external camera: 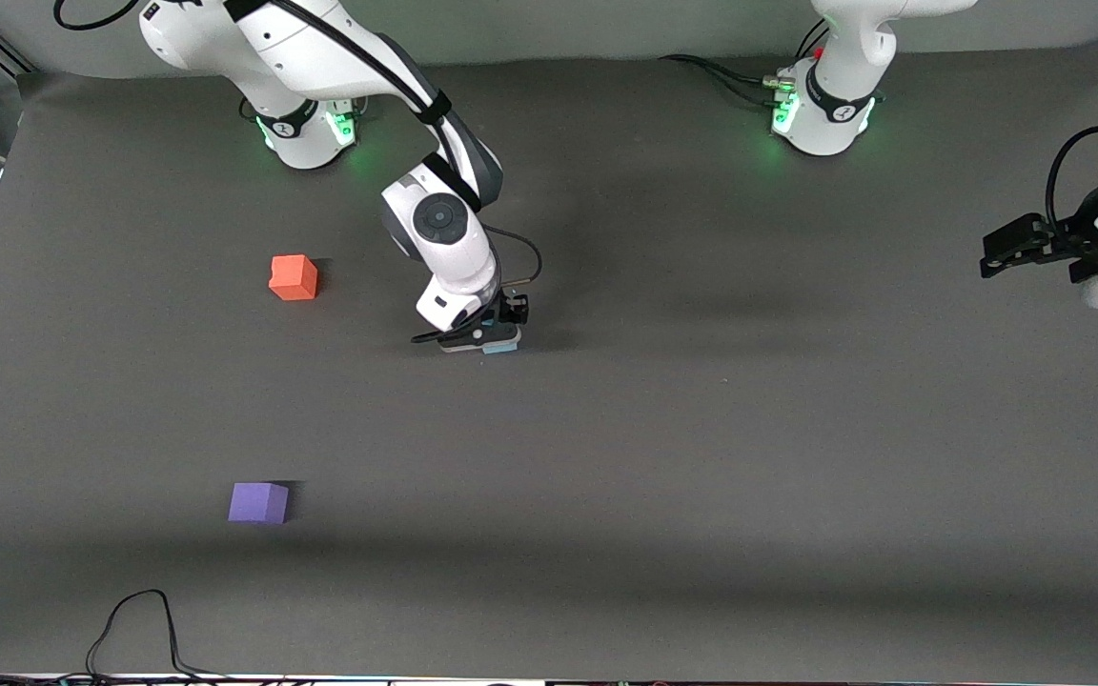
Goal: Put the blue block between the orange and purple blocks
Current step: 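Lift the blue block with the right gripper and carry it past the orange block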
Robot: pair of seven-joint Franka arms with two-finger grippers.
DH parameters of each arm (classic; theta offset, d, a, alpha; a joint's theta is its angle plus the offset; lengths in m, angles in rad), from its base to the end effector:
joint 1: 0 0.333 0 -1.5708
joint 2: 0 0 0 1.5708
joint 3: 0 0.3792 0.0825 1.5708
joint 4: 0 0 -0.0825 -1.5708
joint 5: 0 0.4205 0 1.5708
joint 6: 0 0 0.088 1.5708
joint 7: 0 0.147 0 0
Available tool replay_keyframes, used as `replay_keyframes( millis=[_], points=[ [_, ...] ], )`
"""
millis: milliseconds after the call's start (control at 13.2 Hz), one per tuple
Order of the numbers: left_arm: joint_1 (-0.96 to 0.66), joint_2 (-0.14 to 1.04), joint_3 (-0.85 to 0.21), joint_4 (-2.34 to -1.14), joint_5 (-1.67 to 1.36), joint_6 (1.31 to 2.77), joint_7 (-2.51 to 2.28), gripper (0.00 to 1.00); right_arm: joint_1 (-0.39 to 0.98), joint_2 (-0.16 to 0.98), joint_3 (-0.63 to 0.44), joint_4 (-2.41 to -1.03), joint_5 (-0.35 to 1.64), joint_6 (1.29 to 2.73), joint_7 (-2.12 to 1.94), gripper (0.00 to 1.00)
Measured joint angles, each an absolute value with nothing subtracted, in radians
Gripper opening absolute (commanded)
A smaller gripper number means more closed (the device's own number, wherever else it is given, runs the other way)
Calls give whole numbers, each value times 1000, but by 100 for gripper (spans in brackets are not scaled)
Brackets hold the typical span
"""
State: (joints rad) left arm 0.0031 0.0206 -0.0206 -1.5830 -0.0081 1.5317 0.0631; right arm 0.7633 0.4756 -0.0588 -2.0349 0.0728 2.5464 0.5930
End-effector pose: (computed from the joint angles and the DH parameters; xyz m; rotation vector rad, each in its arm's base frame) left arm 0.5904 -0.0114 0.6262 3.1269 -0.1261 -0.1122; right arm 0.4982 0.4252 0.1983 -3.1055 -0.0916 -0.0320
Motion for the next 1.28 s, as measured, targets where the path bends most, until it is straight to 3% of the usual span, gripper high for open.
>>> replay_keyframes(
  millis=[604,906,1283],
  points=[
    [3,20,-22,-1584,-8,1531,65,100,727,125,-127,-1703,79,1766,578,50],
    [4,21,-22,-1585,-8,1531,65,100,726,46,-249,-1681,80,1658,456,50],
    [6,21,-23,-1586,-8,1533,65,100,719,25,-532,-1714,79,1620,188,52]
  ],
)
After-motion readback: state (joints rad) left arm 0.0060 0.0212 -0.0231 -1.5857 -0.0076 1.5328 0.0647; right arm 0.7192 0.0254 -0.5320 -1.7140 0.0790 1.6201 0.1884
